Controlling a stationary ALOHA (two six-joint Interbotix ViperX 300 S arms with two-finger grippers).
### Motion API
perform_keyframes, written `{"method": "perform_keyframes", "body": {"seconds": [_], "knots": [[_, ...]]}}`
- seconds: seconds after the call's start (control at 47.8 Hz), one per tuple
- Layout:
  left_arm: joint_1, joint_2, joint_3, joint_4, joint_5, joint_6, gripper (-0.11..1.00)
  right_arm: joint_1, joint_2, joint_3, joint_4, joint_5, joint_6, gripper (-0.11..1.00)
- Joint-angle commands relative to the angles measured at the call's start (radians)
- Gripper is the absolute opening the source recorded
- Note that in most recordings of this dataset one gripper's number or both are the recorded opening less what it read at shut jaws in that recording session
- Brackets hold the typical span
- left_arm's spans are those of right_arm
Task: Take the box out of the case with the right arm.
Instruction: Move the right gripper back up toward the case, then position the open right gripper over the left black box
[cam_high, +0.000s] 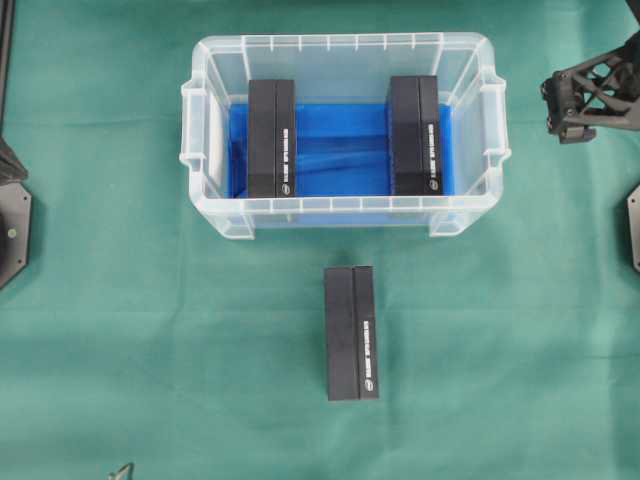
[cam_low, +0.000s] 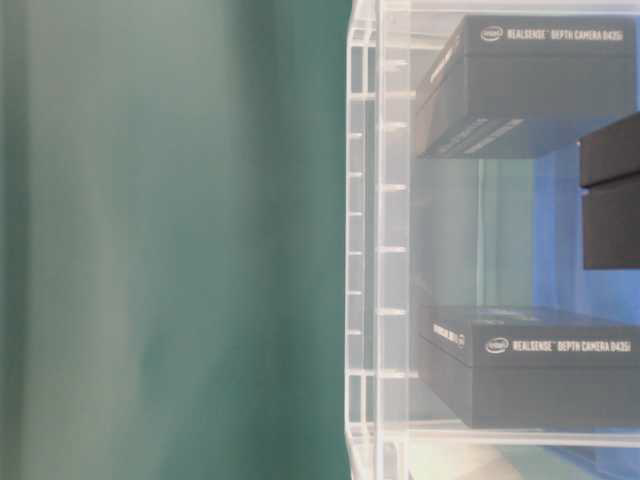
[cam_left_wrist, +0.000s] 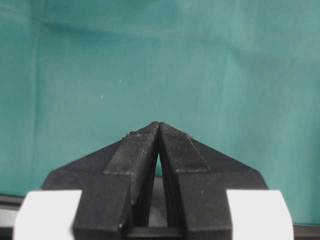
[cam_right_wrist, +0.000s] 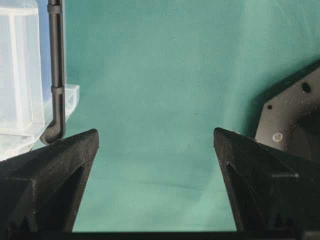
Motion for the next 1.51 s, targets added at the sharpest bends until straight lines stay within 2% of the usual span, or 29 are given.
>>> {"method": "perform_keyframes", "body": {"seconds": [0.0,0.188,0.397,0.795,1.192,1.36,1.485], "knots": [[0.002,0.003,-0.015,0.003,-0.003,0.003,0.02,-0.003,-0.009,-0.014,0.002,-0.002,-0.002,0.92],[0.002,0.006,-0.017,0.003,-0.003,0.003,0.02,-0.003,0.0,-0.041,0.005,-0.011,0.003,0.91],[0.002,0.009,-0.017,0.003,-0.006,0.003,0.02,0.017,0.127,-0.173,0.003,-0.051,-0.006,0.91],[0.002,0.009,-0.018,0.003,-0.008,0.002,0.02,0.074,0.506,-0.566,0.003,-0.067,-0.018,0.91],[0.002,0.003,-0.018,0.003,-0.009,0.002,0.02,0.132,0.845,-0.994,0.026,-0.064,-0.017,0.91],[0.002,-0.002,-0.02,0.003,-0.009,0.002,0.02,0.141,0.922,-1.104,0.026,-0.057,-0.014,0.92],[0.002,-0.006,-0.021,0.002,-0.008,0.002,0.02,0.143,0.939,-1.118,0.028,-0.048,-0.011,0.92]]}}
